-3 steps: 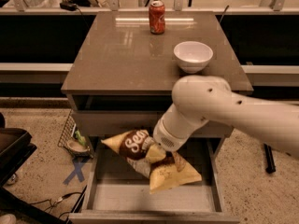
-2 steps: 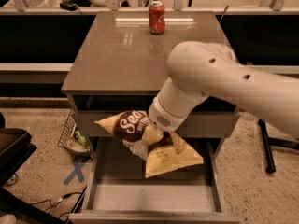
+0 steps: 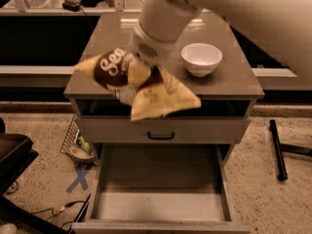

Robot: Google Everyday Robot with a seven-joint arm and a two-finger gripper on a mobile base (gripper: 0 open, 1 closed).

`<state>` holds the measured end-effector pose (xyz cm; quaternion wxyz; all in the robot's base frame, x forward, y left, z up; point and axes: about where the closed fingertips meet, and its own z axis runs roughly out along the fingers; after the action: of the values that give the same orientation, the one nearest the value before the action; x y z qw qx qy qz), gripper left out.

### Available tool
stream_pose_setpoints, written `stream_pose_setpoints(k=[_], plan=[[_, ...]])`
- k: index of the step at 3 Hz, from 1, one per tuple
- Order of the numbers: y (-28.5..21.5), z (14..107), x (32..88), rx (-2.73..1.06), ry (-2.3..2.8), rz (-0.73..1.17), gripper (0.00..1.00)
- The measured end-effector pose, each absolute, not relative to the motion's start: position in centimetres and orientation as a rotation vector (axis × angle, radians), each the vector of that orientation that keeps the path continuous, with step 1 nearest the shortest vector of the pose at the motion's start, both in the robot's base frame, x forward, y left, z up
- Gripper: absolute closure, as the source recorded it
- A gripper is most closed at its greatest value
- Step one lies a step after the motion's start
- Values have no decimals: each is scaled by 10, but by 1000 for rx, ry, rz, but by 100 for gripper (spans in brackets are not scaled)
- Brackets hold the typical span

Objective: Pick brown chip bag from middle drawer and place on counter

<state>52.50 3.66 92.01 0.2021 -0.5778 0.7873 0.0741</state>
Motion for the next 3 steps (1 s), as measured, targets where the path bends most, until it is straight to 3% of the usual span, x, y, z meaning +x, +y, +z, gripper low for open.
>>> stream_pose_setpoints(k=[1, 3], plan=[[66, 973, 553, -1644, 2065, 179, 100], [69, 965, 568, -1620, 2066, 200, 100]])
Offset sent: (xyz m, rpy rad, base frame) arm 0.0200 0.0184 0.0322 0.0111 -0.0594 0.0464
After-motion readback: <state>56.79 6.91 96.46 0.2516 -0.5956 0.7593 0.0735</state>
